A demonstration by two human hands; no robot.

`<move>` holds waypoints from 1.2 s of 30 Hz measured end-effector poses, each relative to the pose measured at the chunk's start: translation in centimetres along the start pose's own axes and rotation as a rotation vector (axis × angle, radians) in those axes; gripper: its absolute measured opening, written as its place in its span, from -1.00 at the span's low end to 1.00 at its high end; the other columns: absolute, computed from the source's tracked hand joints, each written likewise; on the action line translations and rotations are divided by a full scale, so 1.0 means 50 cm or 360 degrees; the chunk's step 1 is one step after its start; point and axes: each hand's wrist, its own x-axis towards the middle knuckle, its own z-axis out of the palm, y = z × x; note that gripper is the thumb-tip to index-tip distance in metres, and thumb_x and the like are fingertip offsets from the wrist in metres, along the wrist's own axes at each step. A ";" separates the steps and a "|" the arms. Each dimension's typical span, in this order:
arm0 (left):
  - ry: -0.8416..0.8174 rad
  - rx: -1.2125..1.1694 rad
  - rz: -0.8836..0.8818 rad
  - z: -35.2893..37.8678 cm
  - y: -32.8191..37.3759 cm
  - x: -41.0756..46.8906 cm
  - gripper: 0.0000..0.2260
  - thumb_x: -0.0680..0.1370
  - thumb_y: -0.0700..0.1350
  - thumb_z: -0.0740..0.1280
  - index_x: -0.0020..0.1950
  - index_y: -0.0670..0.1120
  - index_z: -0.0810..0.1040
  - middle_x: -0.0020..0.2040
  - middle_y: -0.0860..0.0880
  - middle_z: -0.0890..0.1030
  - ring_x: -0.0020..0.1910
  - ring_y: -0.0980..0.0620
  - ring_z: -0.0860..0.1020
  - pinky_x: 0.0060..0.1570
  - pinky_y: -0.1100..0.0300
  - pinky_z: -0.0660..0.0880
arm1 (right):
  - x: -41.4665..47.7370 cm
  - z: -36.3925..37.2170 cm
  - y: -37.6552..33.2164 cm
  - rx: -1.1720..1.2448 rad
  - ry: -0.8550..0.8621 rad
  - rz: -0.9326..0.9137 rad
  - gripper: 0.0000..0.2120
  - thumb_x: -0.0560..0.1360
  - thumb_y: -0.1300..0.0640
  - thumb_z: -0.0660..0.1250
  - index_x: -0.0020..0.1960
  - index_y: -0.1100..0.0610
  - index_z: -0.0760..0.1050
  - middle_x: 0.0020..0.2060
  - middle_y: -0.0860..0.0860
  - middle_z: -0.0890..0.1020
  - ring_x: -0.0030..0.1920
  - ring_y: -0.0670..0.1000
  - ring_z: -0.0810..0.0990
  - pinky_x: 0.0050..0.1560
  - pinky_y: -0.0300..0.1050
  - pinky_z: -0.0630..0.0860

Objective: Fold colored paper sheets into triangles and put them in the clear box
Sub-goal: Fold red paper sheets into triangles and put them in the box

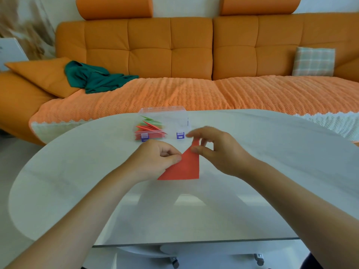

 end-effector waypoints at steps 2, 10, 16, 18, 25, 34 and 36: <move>0.0098 -0.0117 -0.0098 0.001 -0.002 0.002 -0.87 0.58 -0.13 0.37 -0.12 -0.01 0.69 -0.27 0.09 0.70 -0.30 0.14 0.65 -0.28 0.29 0.51 | -0.003 0.002 0.001 -0.0114 0.0106 -0.0132 -0.69 0.56 0.18 0.37 0.26 -0.07 0.49 0.14 -0.14 0.50 0.05 -0.13 0.54 0.05 -0.36 0.43; -0.0017 -0.0887 -0.0382 0.009 -0.006 0.006 -0.80 0.67 -0.17 0.20 0.16 -0.21 0.57 -0.07 -0.17 0.73 -0.03 -0.19 0.71 -0.19 0.17 0.55 | -0.009 0.015 0.004 -0.0599 -0.0071 -0.0420 -0.59 0.39 0.17 0.45 0.20 -0.06 0.51 0.42 0.04 0.38 0.30 0.06 0.45 0.22 0.14 0.46; -0.0079 -0.0913 -0.0300 0.013 -0.006 0.005 -0.83 0.61 -0.15 0.34 0.20 -0.11 0.58 0.04 -0.09 0.72 0.01 -0.08 0.71 -0.10 0.11 0.57 | -0.011 0.034 0.001 -0.0062 0.0127 -0.0174 -0.94 0.48 0.04 0.49 -0.05 -0.08 0.65 0.25 -0.11 0.52 0.14 -0.18 0.55 0.13 -0.31 0.44; -0.0037 -0.0945 -0.0234 0.014 -0.008 0.007 -0.76 0.54 -0.19 0.43 0.21 -0.08 0.60 0.04 -0.08 0.72 0.03 -0.05 0.70 -0.03 0.10 0.59 | -0.011 0.036 -0.005 0.0055 0.0064 -0.0032 -0.95 0.49 0.07 0.49 -0.06 -0.06 0.67 0.18 -0.15 0.57 0.06 -0.20 0.57 0.04 -0.44 0.37; -0.0065 -0.0853 -0.0148 0.019 -0.005 0.001 -0.81 0.59 -0.24 0.35 0.17 -0.10 0.64 0.01 -0.08 0.73 0.01 -0.06 0.71 0.01 0.05 0.60 | -0.003 0.026 -0.024 0.0394 0.0111 0.0465 -0.95 0.45 0.03 0.52 -0.16 -0.03 0.68 -0.27 -0.06 0.69 -0.31 -0.13 0.58 -0.20 -0.21 0.52; 0.0058 -0.0656 -0.0050 0.032 0.005 -0.005 -0.88 0.63 -0.17 0.31 0.13 -0.08 0.62 -0.10 -0.04 0.74 -0.13 -0.03 0.73 -0.14 0.04 0.64 | -0.001 0.016 -0.035 0.0621 0.0058 0.0605 -0.88 0.46 0.15 0.51 -0.03 0.09 0.61 -0.27 0.01 0.70 -0.35 -0.03 0.61 -0.28 -0.07 0.62; 0.0051 -0.0663 -0.0036 0.034 0.004 -0.005 -0.87 0.64 -0.19 0.30 0.13 -0.09 0.61 -0.10 -0.04 0.74 -0.12 -0.02 0.73 -0.17 0.10 0.65 | 0.000 0.016 -0.035 0.0649 0.0022 0.0675 -0.84 0.49 0.10 0.50 0.03 0.08 0.60 -0.25 0.01 0.71 -0.33 -0.01 0.63 -0.31 -0.08 0.62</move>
